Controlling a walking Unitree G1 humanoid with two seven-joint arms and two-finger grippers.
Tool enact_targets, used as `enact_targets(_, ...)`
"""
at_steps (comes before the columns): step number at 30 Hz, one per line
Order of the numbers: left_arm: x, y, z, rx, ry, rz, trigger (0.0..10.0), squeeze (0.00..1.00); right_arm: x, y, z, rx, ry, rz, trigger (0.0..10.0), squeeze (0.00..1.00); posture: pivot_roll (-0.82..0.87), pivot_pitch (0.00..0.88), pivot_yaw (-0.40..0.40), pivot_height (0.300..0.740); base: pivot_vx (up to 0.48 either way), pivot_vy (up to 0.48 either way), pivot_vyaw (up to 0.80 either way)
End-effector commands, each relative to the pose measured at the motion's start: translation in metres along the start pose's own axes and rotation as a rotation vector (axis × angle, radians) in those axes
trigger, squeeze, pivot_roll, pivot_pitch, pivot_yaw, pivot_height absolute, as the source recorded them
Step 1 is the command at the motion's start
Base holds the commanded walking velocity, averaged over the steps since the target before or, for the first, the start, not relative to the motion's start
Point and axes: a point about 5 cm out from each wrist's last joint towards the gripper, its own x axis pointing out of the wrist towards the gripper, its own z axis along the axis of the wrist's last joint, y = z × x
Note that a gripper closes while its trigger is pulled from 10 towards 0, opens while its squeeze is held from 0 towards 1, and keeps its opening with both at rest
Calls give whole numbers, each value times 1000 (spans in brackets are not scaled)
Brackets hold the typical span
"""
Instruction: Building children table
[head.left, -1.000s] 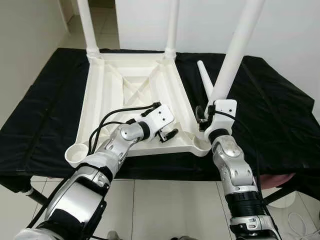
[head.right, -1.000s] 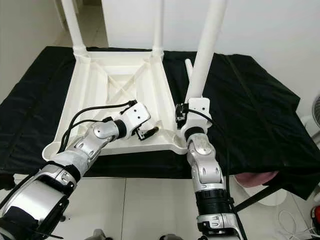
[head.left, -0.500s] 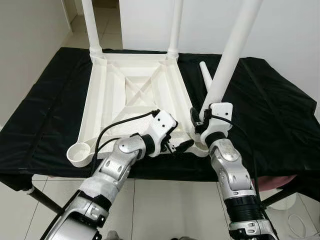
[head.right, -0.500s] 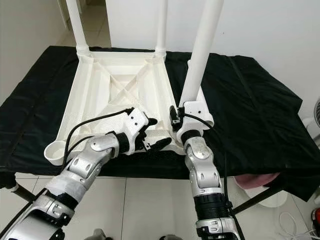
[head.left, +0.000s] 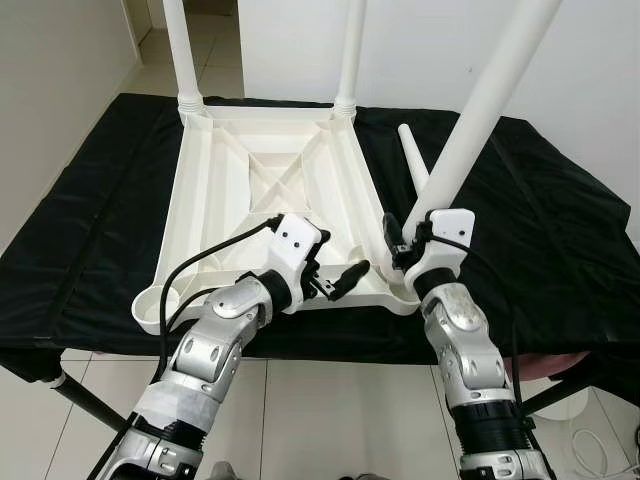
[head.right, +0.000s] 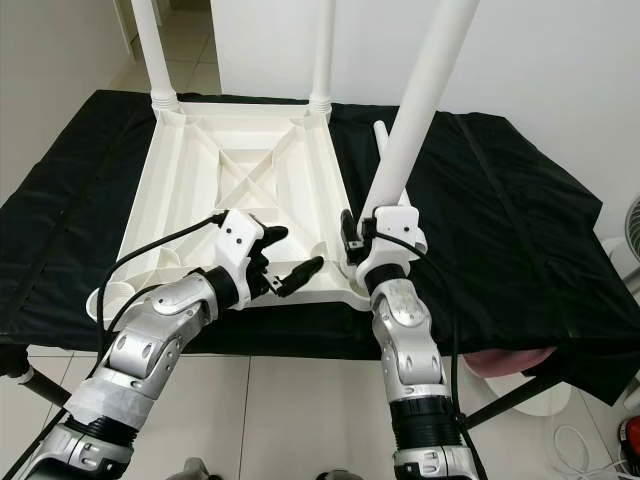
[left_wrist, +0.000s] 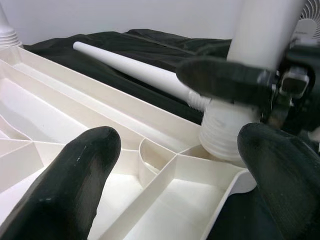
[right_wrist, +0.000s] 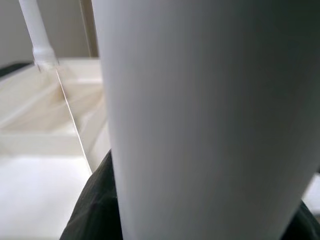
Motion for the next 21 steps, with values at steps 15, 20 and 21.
enact_targets(15,-4,-10,4,16,-13,-26,10000,0,-11,-8,-22,-41,79,6,10000,0,-64,0,-61,740,0,0,0)
enact_targets(20,-8,-18,0,-24,3,-120,10000,0,-12,-8,-24,-76,73,39,10000,0,-70,0,-54,740,0,0,0)
enact_targets(21,-8,-20,-1,-21,12,-145,10000,0,-12,-8,-25,-87,72,51,10000,0,-74,0,-53,740,0,0,0)
